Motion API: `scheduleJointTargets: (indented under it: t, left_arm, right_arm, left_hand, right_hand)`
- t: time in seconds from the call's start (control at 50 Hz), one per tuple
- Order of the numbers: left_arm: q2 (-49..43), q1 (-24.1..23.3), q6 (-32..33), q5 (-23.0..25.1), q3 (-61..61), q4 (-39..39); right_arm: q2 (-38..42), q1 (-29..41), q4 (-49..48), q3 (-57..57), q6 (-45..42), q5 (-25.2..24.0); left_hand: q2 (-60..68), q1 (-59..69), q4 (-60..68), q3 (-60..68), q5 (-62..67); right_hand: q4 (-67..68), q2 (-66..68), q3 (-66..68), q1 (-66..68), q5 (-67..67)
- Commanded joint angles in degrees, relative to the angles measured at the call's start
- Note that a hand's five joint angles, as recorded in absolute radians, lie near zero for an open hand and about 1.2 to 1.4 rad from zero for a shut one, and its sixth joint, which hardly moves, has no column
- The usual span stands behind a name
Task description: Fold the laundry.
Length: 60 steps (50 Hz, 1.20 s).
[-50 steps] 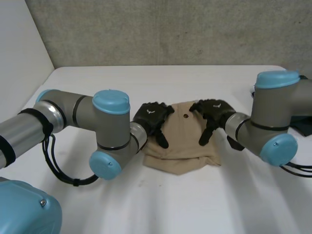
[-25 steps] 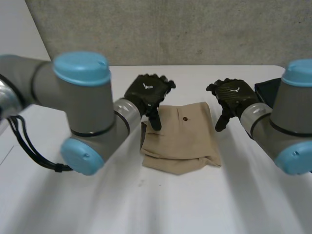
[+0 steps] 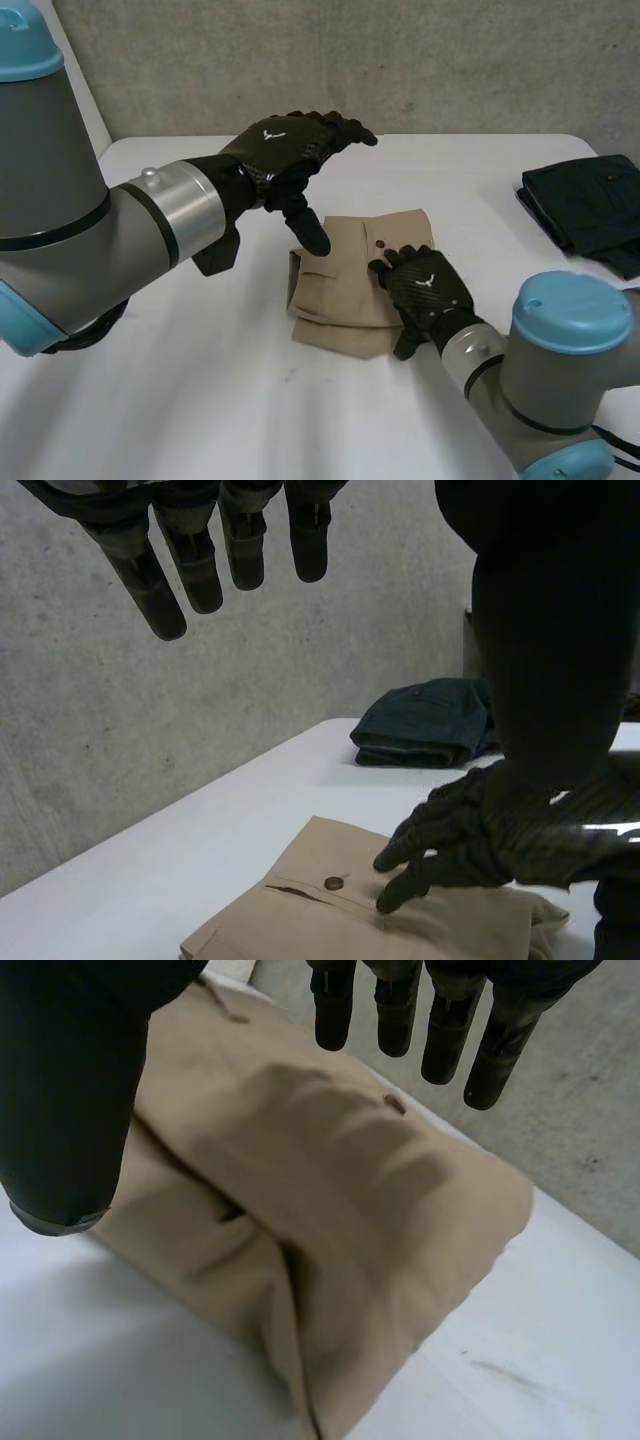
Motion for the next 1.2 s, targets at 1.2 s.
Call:
scheduleJointTargets:
  t: [1.2]
  left_arm:
    - [-0.26,-0.11,-0.59,-0.16,-1.2,0.28]
  right_arm:
    - [16.5,-2.1,6.8,-26.25,-5.67,-1.24]
  left_hand:
    - [-0.44,-0.78,-0.49,-0.89,-0.92]
  right_hand:
    - [66.48,67.3,69.08,70.62,66.1]
